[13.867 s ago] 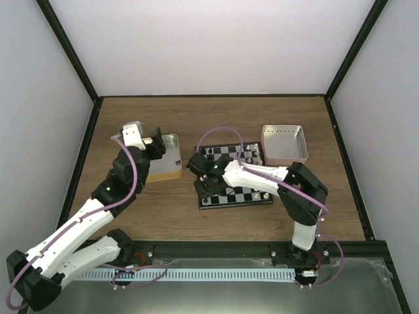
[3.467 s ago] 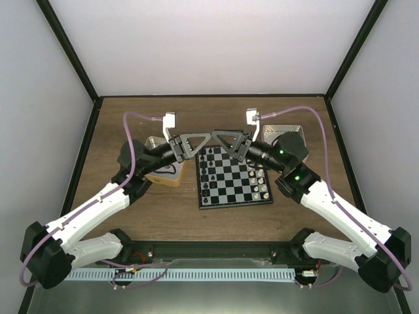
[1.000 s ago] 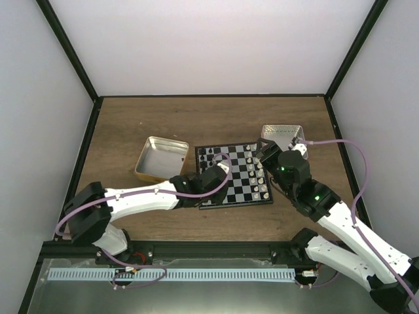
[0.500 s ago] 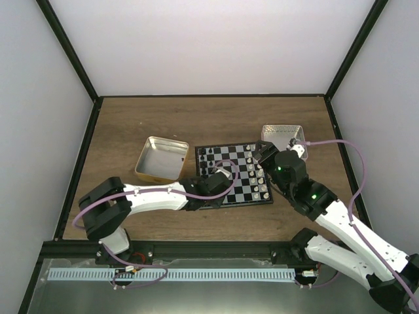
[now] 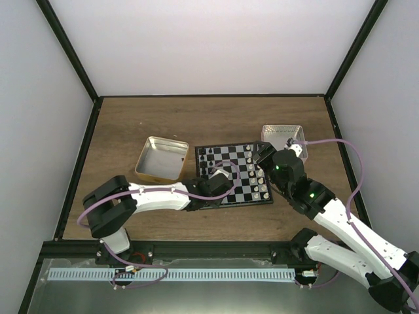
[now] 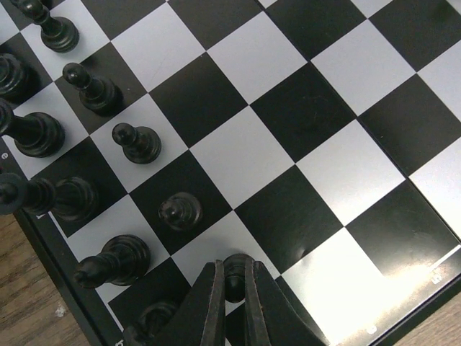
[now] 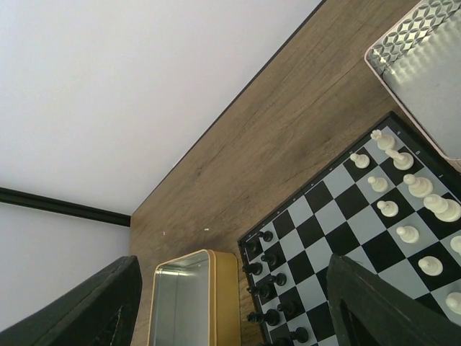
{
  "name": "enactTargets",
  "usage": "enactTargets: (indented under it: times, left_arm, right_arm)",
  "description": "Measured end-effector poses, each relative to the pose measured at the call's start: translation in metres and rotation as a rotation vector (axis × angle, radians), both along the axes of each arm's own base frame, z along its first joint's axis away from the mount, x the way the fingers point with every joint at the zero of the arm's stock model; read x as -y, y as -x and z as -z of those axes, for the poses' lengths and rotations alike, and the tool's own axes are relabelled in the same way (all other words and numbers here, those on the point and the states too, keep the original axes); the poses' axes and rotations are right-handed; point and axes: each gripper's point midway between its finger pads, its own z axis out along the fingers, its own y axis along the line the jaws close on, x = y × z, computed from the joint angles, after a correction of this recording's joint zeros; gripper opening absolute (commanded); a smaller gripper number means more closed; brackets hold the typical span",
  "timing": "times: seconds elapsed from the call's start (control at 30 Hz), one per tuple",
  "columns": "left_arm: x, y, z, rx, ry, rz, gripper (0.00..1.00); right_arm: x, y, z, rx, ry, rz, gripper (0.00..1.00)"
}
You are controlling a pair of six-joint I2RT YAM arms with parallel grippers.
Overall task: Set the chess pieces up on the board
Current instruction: Place the chess piece on the chessboard.
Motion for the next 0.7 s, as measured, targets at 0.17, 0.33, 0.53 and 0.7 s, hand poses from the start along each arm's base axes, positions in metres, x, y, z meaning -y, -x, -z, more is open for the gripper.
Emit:
enactTargets:
  times: [0.17, 0.33, 0.53, 0.7]
  left_arm:
    - [-0.002, -0.001, 0.003, 0.004, -0.013, -0.006, 0.1]
    - [-0.002, -0.003, 0.003, 0.01, -0.019, -0.011, 0.18]
    - [-0.004, -0.003, 0.001, 0.006, -0.039, -0.016, 0.32]
    - [0.0, -0.007, -0.019, 0.014, -0.025, -0.025, 0.38]
  right_arm:
    - [-0.001, 0.0, 0.001, -0.003, -0.001, -0.005, 0.72]
    - [-0.002, 0.0, 0.001, -0.004, -0.001, -0.008, 0.72]
    - [-0.002, 0.0, 0.001, -0.004, -0.002, -0.009, 0.72]
    - [-0.002, 0.0, 0.001, -0.003, -0.003, -0.012, 0.73]
